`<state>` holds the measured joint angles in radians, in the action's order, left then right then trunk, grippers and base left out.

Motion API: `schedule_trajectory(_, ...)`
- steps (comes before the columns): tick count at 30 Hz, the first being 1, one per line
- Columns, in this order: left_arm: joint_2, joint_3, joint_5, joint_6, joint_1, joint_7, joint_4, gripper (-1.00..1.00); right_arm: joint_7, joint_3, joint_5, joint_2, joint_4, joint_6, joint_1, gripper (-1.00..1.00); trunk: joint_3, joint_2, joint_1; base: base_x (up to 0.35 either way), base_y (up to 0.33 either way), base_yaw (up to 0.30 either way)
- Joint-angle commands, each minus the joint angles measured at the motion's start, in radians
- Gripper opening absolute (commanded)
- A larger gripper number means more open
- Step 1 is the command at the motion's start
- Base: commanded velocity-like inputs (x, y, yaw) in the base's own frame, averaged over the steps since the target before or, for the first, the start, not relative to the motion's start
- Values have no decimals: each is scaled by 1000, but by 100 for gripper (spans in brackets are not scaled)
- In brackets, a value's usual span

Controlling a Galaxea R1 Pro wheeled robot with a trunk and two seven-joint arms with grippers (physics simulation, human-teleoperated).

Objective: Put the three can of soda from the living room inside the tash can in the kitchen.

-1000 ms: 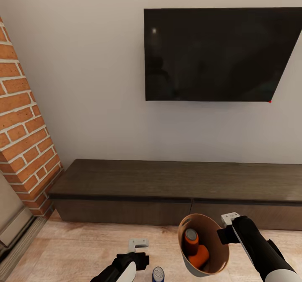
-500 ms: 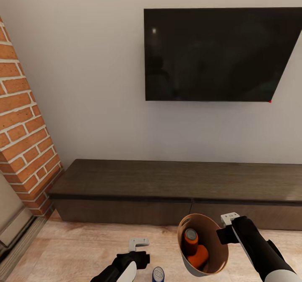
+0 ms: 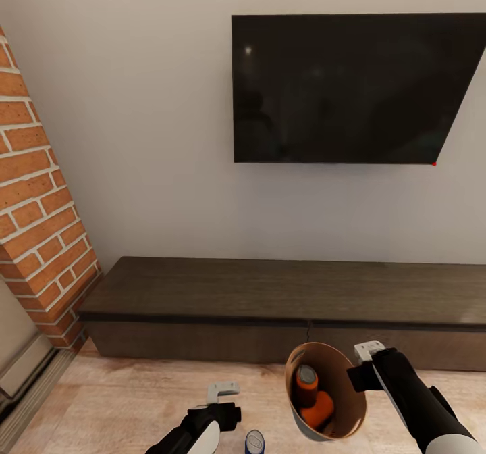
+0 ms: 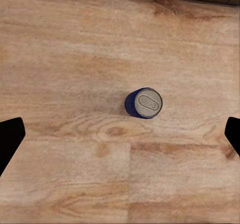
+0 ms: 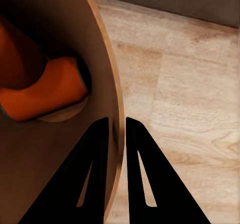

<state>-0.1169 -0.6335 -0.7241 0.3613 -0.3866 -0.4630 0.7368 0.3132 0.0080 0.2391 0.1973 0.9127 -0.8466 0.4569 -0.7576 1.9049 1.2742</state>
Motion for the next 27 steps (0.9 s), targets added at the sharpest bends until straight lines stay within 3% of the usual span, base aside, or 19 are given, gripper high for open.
schedule_trajectory(1,0,0,0,-2,0,0,1,100,6,0,-18,-1,0,5,0,-100,0,0,0,0,0,0)
schedule_trajectory(27,0,0,0,-7,0,4,6,100,2,0,-18,-8,0,17,-1,-100,0,0,0,0,0,0)
